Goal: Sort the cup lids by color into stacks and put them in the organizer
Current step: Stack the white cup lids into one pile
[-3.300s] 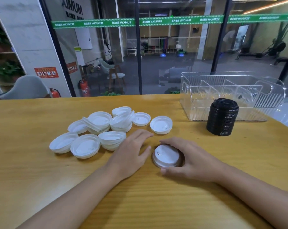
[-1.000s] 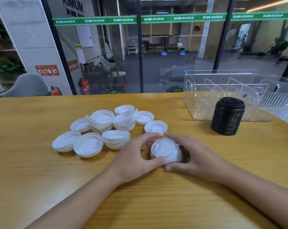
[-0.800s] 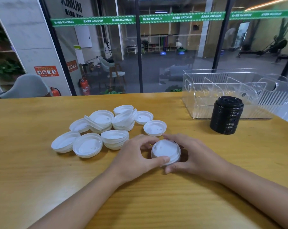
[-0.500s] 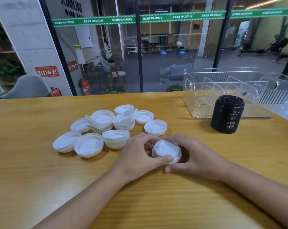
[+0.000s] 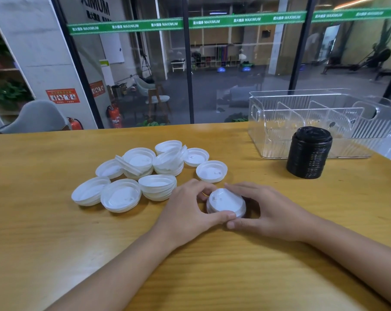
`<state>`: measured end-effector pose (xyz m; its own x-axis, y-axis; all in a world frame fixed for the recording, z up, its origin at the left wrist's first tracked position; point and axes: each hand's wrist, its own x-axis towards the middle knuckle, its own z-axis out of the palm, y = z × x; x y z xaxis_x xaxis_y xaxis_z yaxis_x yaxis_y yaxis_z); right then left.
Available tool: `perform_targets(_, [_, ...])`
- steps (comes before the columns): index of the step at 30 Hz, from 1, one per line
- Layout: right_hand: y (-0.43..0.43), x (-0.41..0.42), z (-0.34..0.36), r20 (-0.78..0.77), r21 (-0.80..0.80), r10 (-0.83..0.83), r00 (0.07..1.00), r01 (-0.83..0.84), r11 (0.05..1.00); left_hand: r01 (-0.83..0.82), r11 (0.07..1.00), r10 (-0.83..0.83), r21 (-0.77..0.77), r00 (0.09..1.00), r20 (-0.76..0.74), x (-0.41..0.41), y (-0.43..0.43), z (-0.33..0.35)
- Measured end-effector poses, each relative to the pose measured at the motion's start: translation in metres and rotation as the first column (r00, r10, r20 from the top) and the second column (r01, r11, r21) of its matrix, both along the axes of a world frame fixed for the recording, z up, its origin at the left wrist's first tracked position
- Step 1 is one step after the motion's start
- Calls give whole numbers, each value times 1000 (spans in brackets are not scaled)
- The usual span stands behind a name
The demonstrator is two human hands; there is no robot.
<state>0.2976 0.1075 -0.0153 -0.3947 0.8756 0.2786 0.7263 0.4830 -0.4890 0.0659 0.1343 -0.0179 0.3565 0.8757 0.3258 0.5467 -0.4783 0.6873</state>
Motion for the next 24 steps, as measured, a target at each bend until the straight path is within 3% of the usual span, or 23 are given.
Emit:
perform_targets(12, [-1,5,1,78,-57,9,997,-4,998,31,999,-32,-35,999,-17,0,-1,1])
perform_targets(19, [-2,4,2,73,-61,4,997,0,998,64,994,-65,87,998,15,-10,8,-1])
perform_targets(21, [-2,3,0,74,-29,-25,997,28,999,61,987,-56,146,998,-36,-8,15,0])
perform_targets(24, [0,1,-1,75,1,-53,996,53,999,75,991,-63,113,993,-102,-6,23,1])
